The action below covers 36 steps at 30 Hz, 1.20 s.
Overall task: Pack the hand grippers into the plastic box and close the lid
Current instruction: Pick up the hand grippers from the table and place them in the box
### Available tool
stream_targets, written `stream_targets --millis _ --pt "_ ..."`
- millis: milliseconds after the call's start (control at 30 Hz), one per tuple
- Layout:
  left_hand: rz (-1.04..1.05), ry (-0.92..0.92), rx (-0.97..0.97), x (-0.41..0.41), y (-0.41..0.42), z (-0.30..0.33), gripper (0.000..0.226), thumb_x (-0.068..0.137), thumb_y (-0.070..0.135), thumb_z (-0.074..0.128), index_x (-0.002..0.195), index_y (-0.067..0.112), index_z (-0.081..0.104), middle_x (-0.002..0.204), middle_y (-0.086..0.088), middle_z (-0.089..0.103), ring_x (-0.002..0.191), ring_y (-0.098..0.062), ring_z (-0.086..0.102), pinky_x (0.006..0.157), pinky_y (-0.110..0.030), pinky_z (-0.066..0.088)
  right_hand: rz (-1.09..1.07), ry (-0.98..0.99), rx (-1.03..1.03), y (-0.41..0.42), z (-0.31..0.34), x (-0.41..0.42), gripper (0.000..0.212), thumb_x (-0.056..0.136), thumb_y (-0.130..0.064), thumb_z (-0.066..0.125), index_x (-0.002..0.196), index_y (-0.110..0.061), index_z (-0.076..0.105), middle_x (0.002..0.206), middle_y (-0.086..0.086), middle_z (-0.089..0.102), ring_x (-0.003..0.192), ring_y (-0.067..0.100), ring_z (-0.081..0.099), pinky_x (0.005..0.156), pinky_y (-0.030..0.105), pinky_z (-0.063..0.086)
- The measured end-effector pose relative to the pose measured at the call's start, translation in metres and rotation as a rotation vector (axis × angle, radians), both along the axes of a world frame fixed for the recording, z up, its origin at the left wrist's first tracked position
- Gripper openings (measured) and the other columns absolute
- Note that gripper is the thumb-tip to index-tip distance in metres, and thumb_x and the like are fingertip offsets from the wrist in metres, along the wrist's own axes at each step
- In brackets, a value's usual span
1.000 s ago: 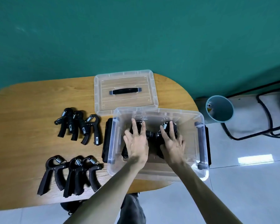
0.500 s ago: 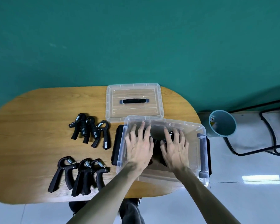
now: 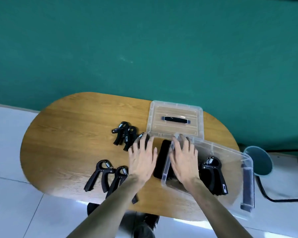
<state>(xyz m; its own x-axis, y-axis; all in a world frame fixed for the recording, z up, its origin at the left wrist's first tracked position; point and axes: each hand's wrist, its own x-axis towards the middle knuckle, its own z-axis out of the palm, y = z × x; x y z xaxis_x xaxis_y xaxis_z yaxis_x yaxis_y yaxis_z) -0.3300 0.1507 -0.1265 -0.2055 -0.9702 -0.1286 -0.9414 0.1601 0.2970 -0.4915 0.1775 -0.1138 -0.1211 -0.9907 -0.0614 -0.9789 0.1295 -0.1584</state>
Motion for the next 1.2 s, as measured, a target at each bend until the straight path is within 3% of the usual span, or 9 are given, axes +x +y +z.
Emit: stream_targets --millis 267,367,567,667,800,867,1000,1200 --pt "0.115 -0.050 0.136 0.120 0.004 -0.021 0.053 0.105 0.044 0.020 0.155 0.027 0.016 0.161 -0.006 0.024 0.135 -0.030 0.039 0.106 -0.048 0.038 0.074 0.014 0.046 -0.017 -0.010 0.098 0.044 0.101 -0.031 0.044 0.143 -0.017 0.045 0.144 0.016 0.046 0.127 0.038 0.046 0.099 0.051 0.044" --pt "0.148 -0.051 0.219 0.162 0.008 -0.033 0.055 0.105 0.047 0.019 0.156 0.030 0.010 0.166 -0.004 0.010 0.145 -0.030 0.027 0.112 -0.049 0.033 0.080 0.054 0.100 -0.023 -0.018 0.132 0.044 0.101 -0.031 0.044 0.143 -0.017 0.045 0.143 0.017 0.047 0.125 0.038 0.047 0.095 0.050 0.047" --pt "0.101 -0.049 0.303 0.213 0.023 -0.072 0.062 0.105 0.051 0.017 0.153 0.035 -0.018 0.166 -0.005 -0.016 0.152 -0.030 0.004 0.122 -0.051 0.017 0.067 0.077 0.136 -0.040 -0.041 0.186 0.043 0.102 -0.032 0.039 0.143 -0.018 0.043 0.140 0.016 0.046 0.122 0.037 0.049 0.090 0.049 0.050" --pt "0.084 -0.041 0.324 0.225 0.035 -0.099 0.063 0.104 0.054 0.015 0.154 0.034 -0.018 0.166 -0.007 -0.015 0.152 -0.031 0.004 0.121 -0.052 0.019 0.056 0.057 0.154 -0.053 -0.061 0.208 0.043 0.102 -0.034 0.038 0.143 -0.019 0.043 0.139 0.017 0.046 0.120 0.038 0.049 0.088 0.050 0.050" --pt "0.054 -0.011 0.341 0.224 0.040 -0.135 0.061 0.105 0.050 0.021 0.156 0.032 -0.008 0.166 -0.009 -0.008 0.148 -0.030 0.017 0.118 -0.045 0.025 0.093 0.047 0.162 -0.073 -0.088 0.225 0.046 0.103 -0.036 0.037 0.146 -0.020 0.038 0.148 0.015 0.039 0.126 0.037 0.045 0.093 0.051 0.049" --pt "0.061 0.019 0.334 0.219 0.042 -0.150 0.064 0.104 0.050 0.027 0.156 0.033 -0.008 0.166 -0.010 -0.012 0.145 -0.029 0.020 0.114 -0.043 0.027 0.087 0.051 0.173 -0.083 -0.105 0.229 0.046 0.104 -0.038 0.038 0.147 -0.021 0.037 0.151 0.015 0.036 0.130 0.037 0.043 0.097 0.052 0.047" --pt "0.053 0.049 0.332 0.217 0.041 -0.170 0.074 0.104 0.046 0.031 0.151 0.040 -0.027 0.160 -0.005 -0.036 0.149 -0.030 0.007 0.111 -0.044 0.027 0.071 0.044 0.221 -0.096 -0.131 0.233 0.050 0.104 -0.043 0.035 0.150 -0.024 0.032 0.159 0.014 0.026 0.144 0.036 0.028 0.108 0.054 0.039" --pt "0.051 0.037 0.314 0.218 0.034 -0.178 0.106 0.098 0.021 0.057 0.146 0.040 -0.035 0.156 -0.009 -0.043 0.150 -0.034 0.006 0.113 -0.049 0.028 0.079 0.059 0.290 -0.112 -0.152 0.236 0.059 0.104 -0.050 0.028 0.157 -0.026 0.018 0.167 0.012 0.004 0.153 0.033 0.004 0.118 0.054 0.021"
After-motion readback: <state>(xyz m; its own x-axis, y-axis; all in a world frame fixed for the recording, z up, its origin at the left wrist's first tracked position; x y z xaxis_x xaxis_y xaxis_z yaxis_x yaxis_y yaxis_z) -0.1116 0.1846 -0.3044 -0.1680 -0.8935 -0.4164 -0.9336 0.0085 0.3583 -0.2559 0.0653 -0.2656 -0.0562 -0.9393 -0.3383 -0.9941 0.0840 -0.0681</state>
